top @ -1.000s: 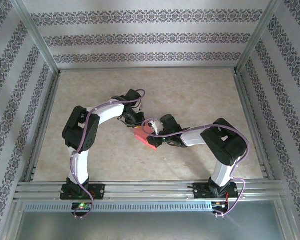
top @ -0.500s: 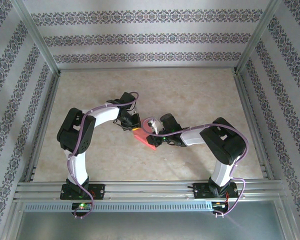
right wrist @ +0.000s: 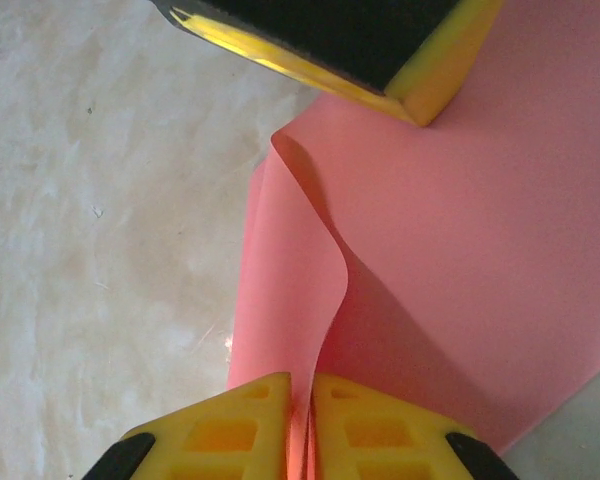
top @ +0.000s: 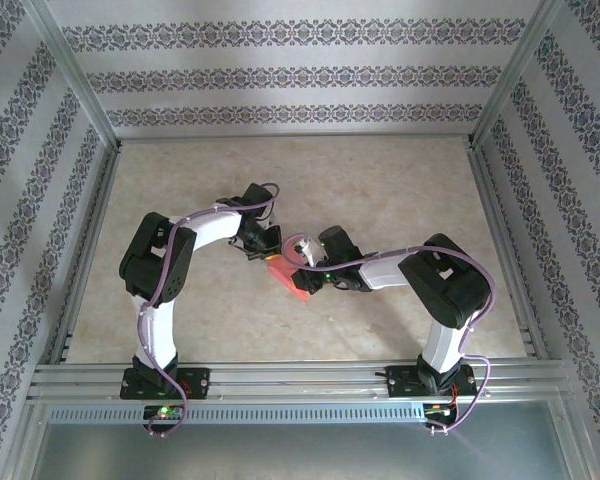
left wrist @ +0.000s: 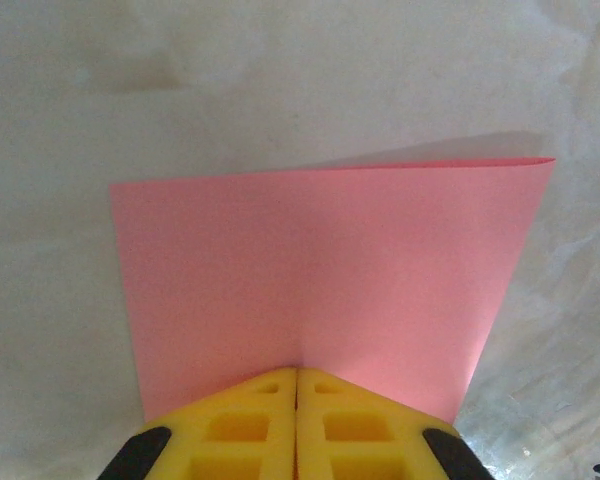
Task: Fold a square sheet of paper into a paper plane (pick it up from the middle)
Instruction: Third fold the triangle at the center of the table.
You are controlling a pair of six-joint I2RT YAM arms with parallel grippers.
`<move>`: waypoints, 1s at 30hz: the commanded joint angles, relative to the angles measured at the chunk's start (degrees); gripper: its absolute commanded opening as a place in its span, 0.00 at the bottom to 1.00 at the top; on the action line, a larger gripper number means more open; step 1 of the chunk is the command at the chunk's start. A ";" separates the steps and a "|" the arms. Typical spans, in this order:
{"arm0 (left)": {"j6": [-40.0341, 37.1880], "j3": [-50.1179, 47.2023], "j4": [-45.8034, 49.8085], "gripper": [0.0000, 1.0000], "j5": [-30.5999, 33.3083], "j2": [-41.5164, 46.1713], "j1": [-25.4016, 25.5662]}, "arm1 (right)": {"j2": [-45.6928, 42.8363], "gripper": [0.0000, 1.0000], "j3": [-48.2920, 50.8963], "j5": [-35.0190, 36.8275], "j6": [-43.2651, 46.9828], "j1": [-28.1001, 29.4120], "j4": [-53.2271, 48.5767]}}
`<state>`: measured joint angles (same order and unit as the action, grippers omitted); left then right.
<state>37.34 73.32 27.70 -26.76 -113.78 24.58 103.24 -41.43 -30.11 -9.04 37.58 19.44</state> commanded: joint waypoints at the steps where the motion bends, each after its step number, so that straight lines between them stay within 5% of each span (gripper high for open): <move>1: -1.03 0.28 1.89 0.07 1.37 -2.06 -0.24 | 1.61 0.14 -0.67 0.05 0.60 -0.36 -2.39; 30: -2.10 0.34 2.99 0.05 2.29 -3.02 -0.21 | 0.56 0.09 -2.43 -4.29 0.61 -1.49 -2.05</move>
<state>36.42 73.54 27.94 -26.74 -113.97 24.58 103.44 -42.74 -33.54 -9.04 36.84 17.93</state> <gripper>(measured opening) 0.054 0.088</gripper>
